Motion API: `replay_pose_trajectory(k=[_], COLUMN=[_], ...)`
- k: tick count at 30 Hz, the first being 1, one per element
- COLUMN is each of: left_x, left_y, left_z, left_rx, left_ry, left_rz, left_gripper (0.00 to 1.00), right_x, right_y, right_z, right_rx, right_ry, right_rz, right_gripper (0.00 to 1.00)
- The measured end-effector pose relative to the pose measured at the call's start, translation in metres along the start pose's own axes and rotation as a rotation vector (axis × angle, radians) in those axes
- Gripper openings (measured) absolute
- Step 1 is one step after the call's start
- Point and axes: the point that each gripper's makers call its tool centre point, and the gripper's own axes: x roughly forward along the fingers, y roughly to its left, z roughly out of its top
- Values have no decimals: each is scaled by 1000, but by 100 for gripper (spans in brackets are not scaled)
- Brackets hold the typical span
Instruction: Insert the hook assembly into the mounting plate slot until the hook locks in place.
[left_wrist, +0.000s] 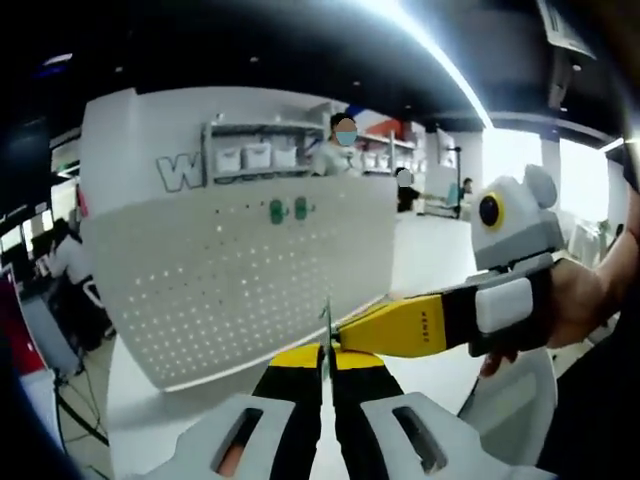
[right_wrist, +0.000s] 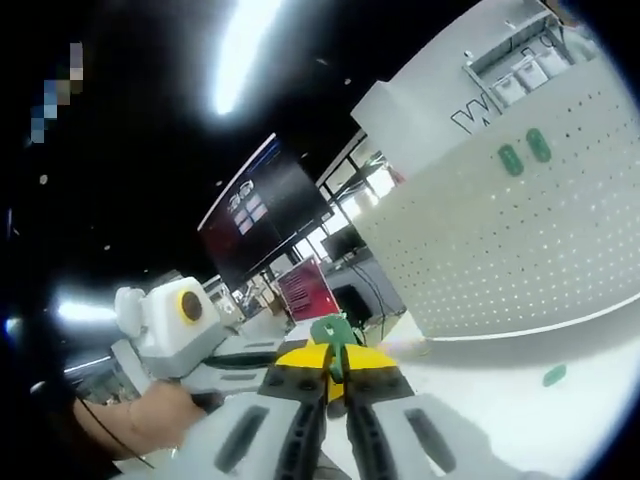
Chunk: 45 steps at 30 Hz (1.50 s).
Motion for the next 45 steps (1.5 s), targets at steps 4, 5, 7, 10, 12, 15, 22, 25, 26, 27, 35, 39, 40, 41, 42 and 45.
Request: replay_pose_trajectory(k=[4,5,7,10,12,15,22,25,26,27,35,39,40,41,42,45], left_x=[-2,-3,-3,-4,-4,-2,-2,-5,-5,-6,-13,-14,-13,-13,-13,-12], left_y=[1,2,3,5,5,2,-2,-2,-2,-2,-4,-7,-8,-10,-10,-13], left_z=[-8,-8,-7,-4,-4,-8,-15,-13,-12,-11,-3,-2,-4,-6,-6,-5], left_rx=[-10,-10,-13,-20,-36,-55,-47,-43,-52,-61,-55,-92,-92,-90,-92,-107], left_ry=[13,14,6,-7,-17,-3,2,-29,-38,-49,-129,-163,-156,-149,-149,-155], left_rz=[-2,-3,-4,-10,-19,-27,-30,-37,-37,-37,-51,-68,-73,-75,-79,-87], left_gripper=[2,3,3,4,5,13,34,48,54,58,81,92,93,95,96,99], right_x=[2,2,2,3,4,4,0,-2,-2,-3,-4,-4,-4,-5,-5,-5], right_y=[0,0,0,1,2,0,-6,-9,-10,-10,-16,-21,-22,-23,-24,-25], right_z=[-7,-7,-6,-4,-3,-4,-2,1,2,2,4,6,7,9,10,10], right_rx=[-10,-7,-7,-10,-15,-22,-65,-86,-109,-127,-172,-185,-185,-188,-195,-212], right_ry=[27,31,29,24,21,26,22,21,22,25,30,25,24,21,19,19], right_rz=[-8,-9,-8,-5,-4,-13,-38,-52,-56,-60,-77,-87,-88,-91,-93,-98], right_gripper=[1,1,1,1,1,1,1,1,1,1,1,1,1,1,1,1])
